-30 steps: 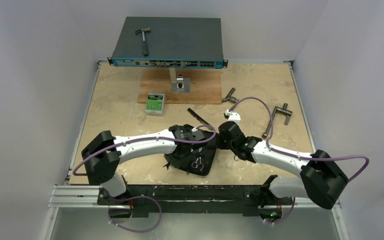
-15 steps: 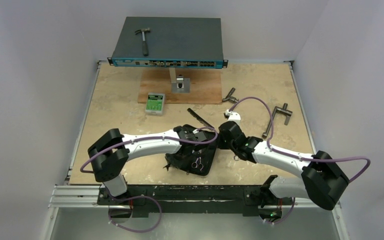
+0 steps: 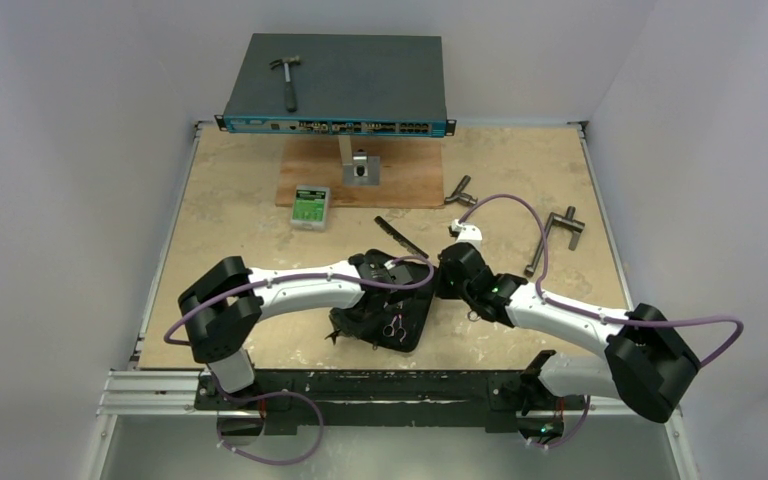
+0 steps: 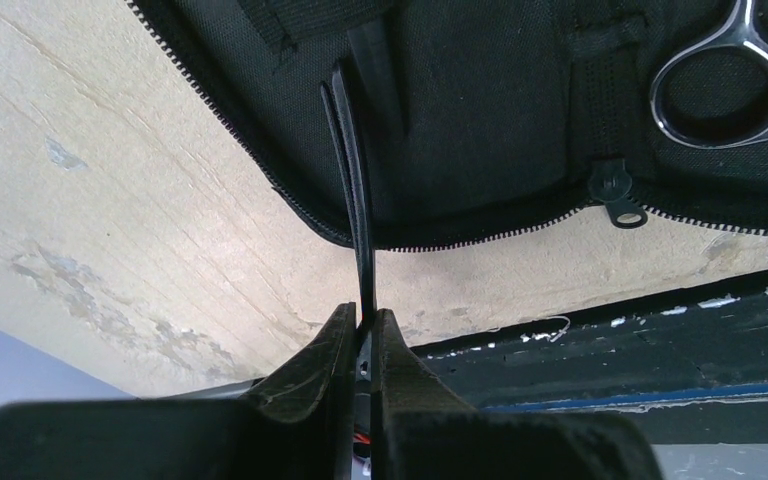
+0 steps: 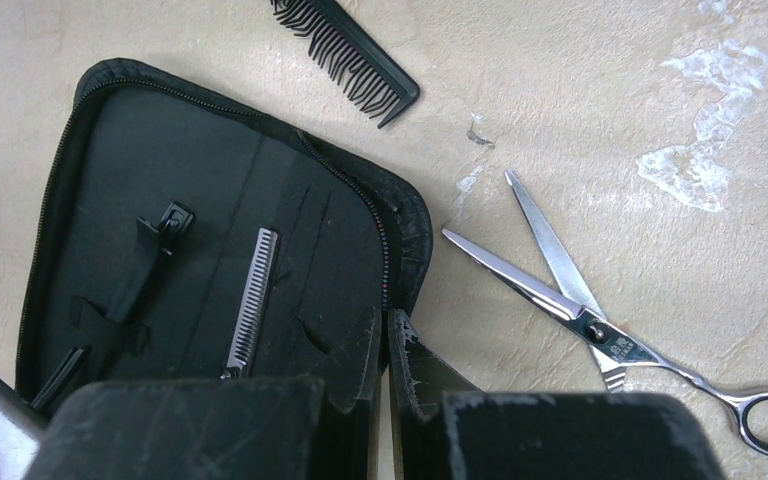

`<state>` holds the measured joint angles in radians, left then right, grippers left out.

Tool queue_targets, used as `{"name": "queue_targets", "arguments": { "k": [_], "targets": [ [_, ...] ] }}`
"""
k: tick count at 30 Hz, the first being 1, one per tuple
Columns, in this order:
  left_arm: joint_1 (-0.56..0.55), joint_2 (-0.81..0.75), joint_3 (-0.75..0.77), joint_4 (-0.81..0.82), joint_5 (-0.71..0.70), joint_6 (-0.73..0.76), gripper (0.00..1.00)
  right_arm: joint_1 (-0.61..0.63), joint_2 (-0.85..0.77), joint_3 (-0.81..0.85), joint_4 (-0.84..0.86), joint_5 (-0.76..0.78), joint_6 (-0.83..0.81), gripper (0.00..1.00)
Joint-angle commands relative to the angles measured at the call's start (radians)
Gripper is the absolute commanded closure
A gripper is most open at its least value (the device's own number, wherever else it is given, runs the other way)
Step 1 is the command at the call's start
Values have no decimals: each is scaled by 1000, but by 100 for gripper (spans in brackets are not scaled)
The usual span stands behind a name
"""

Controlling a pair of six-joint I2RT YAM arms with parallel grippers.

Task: Sort the hair-cutting tools
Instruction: Place the haircut tool in the hairdressing tool bag.

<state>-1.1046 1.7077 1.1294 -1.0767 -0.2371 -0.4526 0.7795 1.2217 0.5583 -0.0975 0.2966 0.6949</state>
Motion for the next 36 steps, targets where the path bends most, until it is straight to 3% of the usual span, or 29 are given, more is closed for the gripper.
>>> {"name": "queue_targets", "arguments": {
  "k": [1,21,36],
  "targets": [
    [8,7,0,19,13,-15,100,1,-23,-5,27,-3,-13,100],
    [68,40,30,116,55,-11,100,1,-31,-22,29,-16,-21,100],
    [146,21,-6,235,167,8,100,0,21,-15,24,-17,-46,100]
  ]
}}
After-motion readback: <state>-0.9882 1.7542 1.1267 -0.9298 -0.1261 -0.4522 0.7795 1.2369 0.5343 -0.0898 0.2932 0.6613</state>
